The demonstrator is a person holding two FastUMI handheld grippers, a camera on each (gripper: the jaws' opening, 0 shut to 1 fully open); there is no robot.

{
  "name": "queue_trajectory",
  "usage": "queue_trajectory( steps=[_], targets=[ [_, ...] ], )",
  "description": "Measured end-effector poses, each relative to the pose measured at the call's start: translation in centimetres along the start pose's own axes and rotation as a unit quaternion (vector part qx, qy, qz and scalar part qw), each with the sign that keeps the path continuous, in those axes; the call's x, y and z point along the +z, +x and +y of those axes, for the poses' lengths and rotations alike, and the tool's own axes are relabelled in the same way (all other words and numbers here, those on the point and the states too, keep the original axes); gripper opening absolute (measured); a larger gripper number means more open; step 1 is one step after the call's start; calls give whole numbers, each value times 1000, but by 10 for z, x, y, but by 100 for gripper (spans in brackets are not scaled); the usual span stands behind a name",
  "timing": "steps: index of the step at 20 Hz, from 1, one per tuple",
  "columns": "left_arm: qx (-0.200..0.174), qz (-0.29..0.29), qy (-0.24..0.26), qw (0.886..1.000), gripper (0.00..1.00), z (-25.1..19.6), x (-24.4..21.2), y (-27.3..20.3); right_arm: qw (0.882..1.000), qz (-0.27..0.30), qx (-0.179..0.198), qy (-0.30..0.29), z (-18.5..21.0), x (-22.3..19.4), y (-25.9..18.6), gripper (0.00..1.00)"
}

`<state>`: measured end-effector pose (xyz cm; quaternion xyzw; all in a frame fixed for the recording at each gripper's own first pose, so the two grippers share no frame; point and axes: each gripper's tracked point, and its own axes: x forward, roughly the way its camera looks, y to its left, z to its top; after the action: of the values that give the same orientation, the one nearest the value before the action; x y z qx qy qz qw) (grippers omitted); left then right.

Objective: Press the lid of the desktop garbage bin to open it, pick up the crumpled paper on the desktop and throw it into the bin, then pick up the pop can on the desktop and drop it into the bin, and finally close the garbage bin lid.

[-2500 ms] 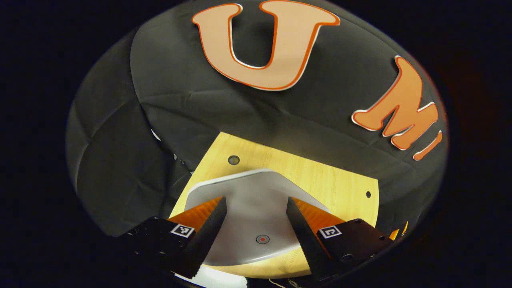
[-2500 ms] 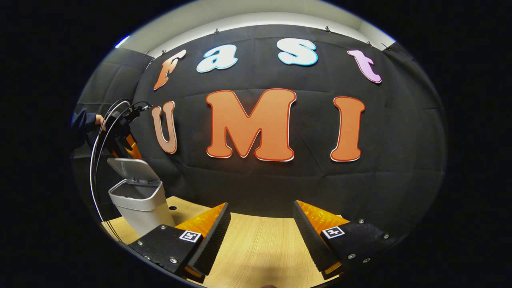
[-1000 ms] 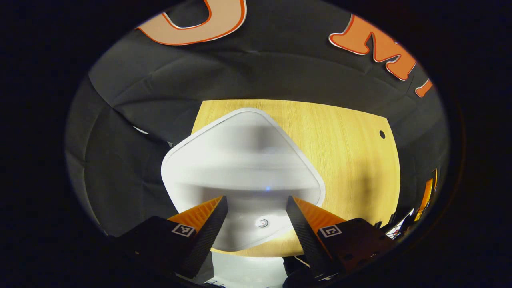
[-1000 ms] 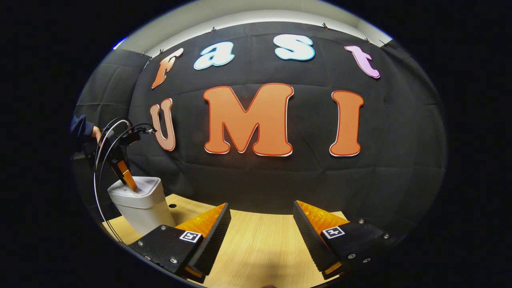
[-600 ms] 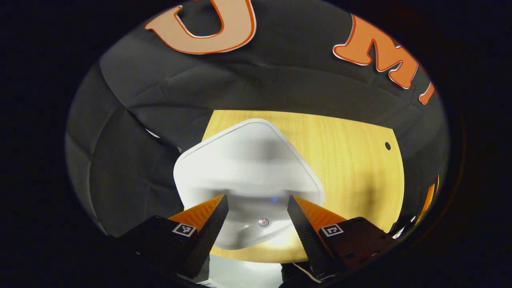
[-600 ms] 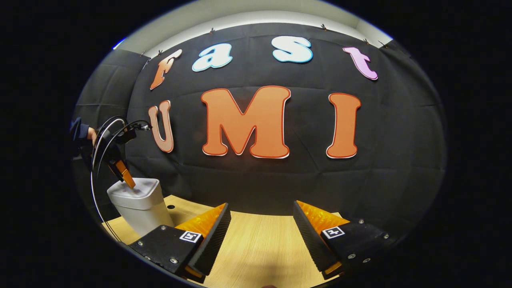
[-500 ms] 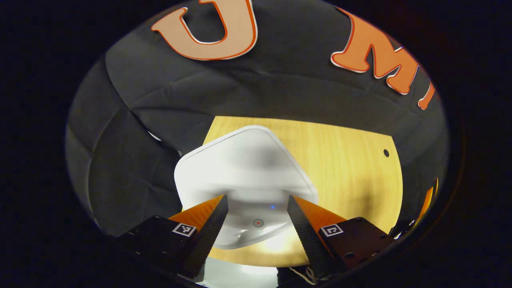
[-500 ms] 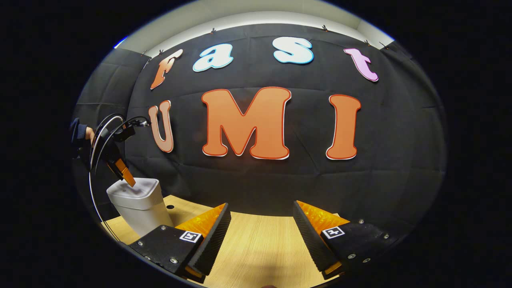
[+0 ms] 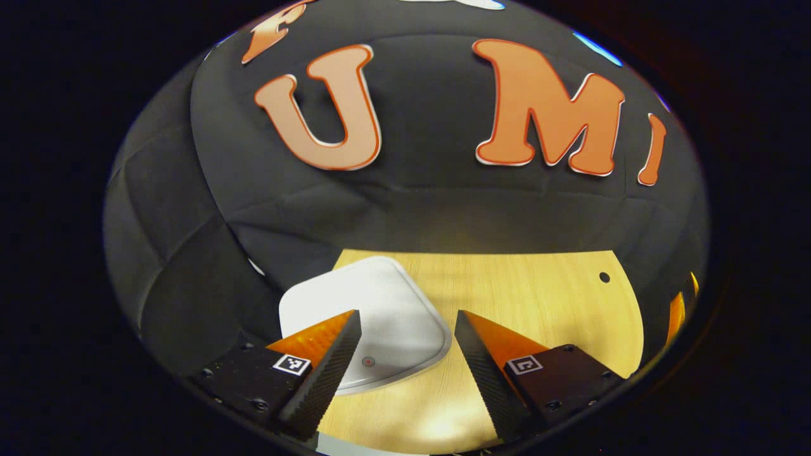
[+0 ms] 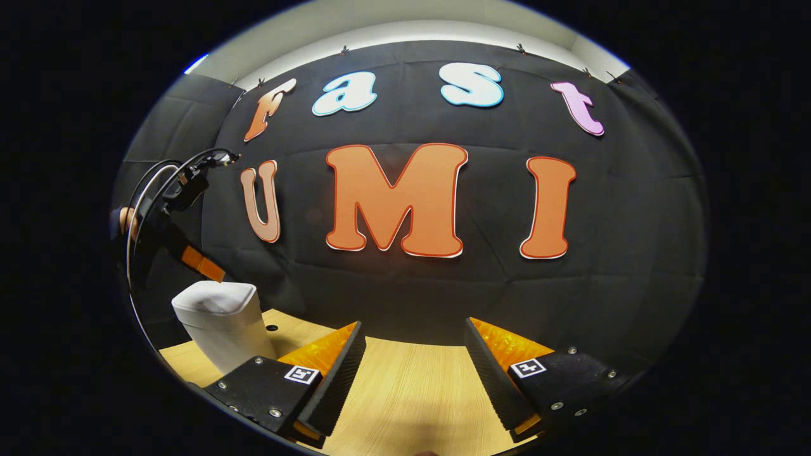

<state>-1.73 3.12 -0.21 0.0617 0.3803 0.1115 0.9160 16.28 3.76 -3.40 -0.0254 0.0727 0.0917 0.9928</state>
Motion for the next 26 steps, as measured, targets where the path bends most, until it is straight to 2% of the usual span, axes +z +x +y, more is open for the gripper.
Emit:
queue_trajectory(
  steps=[3, 5, 6, 8, 9, 11, 13, 15, 19, 20, 21, 22, 23, 24, 26],
  targets=[
    [16, -85, 20, 996, 96, -3, 2, -22, 1000, 3, 1, -4, 2, -2, 0, 93],
    [10, -122, 23, 992, 92, -9, 1, -32, 1000, 2, 1, -6, 2, -1, -2, 94],
    [4, -138, 19, 990, 96, -11, 2, -41, 1000, 1, 2, -7, 3, -1, -2, 94],
    [-6, -171, 1, 985, 97, -15, 3, -62, 1000, 2, 1, -8, 2, -2, -3, 94],
    [-8, -189, -6, 982, 100, -21, 5, -73, 1000, 2, 0, -7, 2, -1, -4, 94],
    [-16, -225, -15, 974, 98, -28, 15, -81, 1000, 0, -3, -8, 1, -2, -5, 94],
    [-17, -262, -21, 965, 100, -39, 22, -89, 1000, 0, -5, -6, 0, -2, -6, 94],
    [-13, -294, -27, 955, 97, -51, 23, -96, 1000, 3, -5, -3, 1, -6, -8, 93],
    [-23, -317, -31, 947, 96, -74, 11, -111, 1000, 7, -7, 4, 4, -12, -10, 94],
    [-26, -321, -32, 946, 100, -79, 7, -113, 1000, 7, -8, 9, 4, -15, -10, 94],
    [-28, -323, -34, 945, 95, -83, 5, -115, 1000, 6, -10, 13, 5, -14, -11, 93],
    [-33, -327, -37, 944, 95, -88, 2, -117, 1000, 3, -12, 16, 5, -15, -12, 94],
    [-33, -327, -41, 944, 100, -89, -1, -118, 1000, 0, -14, 16, 4, -15, -13, 94],
    [-36, -325, -44, 944, 95, -91, -5, -119, 1000, -3, -18, 16, 3, -14, -15, 94],
    [-38, -323, -50, 944, 95, -96, -14, -119, 999, -14, -21, 22, 4, -10, -18, 94]
  ],
)
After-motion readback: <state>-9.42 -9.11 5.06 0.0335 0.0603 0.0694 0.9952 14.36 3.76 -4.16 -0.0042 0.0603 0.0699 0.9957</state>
